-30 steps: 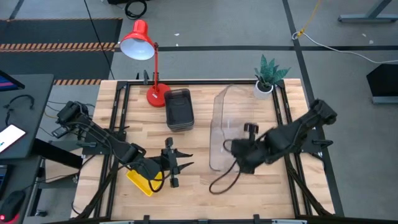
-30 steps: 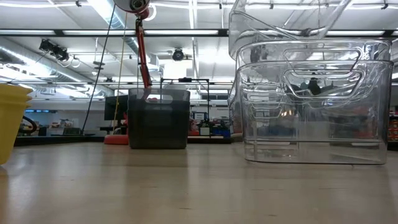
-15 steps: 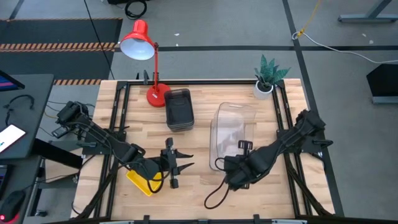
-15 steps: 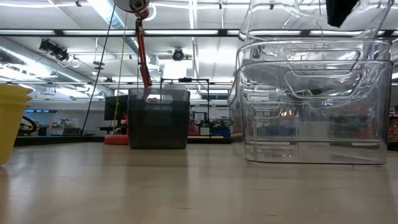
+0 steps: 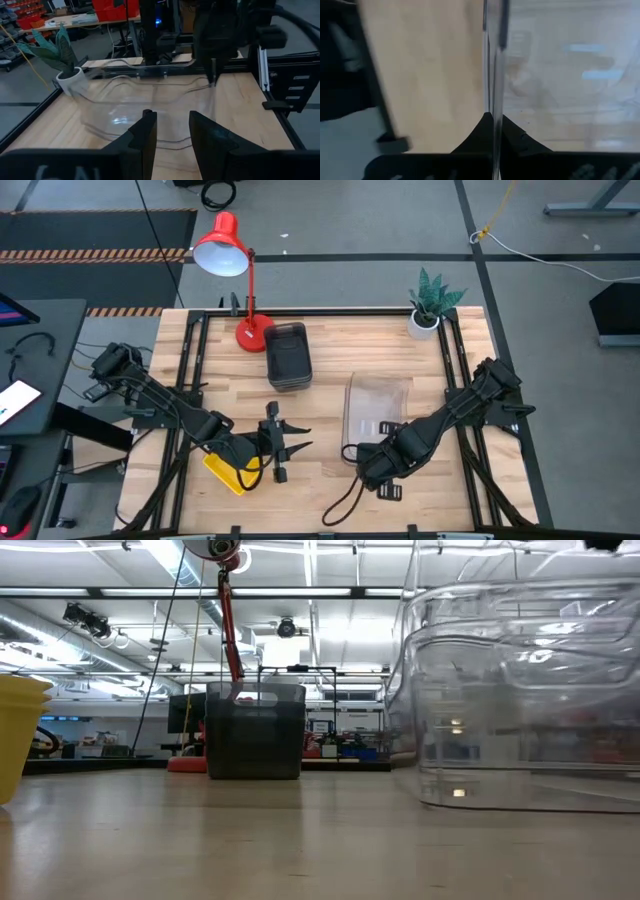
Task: Stack baskets by color
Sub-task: Stack the top transparent bin on top of the bottom transparent bin, then return to Home Position
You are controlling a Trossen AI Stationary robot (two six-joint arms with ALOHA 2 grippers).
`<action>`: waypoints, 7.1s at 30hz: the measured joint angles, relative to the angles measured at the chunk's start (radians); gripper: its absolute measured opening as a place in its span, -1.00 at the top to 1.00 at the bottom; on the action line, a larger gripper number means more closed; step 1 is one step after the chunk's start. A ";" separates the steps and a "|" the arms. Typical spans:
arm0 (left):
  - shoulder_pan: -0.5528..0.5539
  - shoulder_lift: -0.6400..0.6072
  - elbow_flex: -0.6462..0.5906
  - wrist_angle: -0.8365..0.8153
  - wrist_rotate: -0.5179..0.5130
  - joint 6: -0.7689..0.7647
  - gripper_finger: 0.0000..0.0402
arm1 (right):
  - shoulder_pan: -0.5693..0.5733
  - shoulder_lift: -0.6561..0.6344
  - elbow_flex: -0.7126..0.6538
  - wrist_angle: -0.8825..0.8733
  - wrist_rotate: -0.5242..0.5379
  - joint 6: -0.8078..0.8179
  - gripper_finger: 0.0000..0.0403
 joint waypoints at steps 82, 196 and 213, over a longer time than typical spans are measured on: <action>0.004 -0.025 -0.157 0.214 0.176 0.097 0.40 | -0.190 -0.991 -1.126 1.111 0.399 -0.437 0.15; 0.156 -1.339 -0.999 0.240 0.245 0.080 0.87 | -0.442 -1.713 -1.696 1.668 0.461 -0.604 0.15; 0.156 -1.339 -0.999 0.240 0.245 0.080 0.84 | -0.442 -1.713 -1.696 1.668 0.461 -0.604 0.15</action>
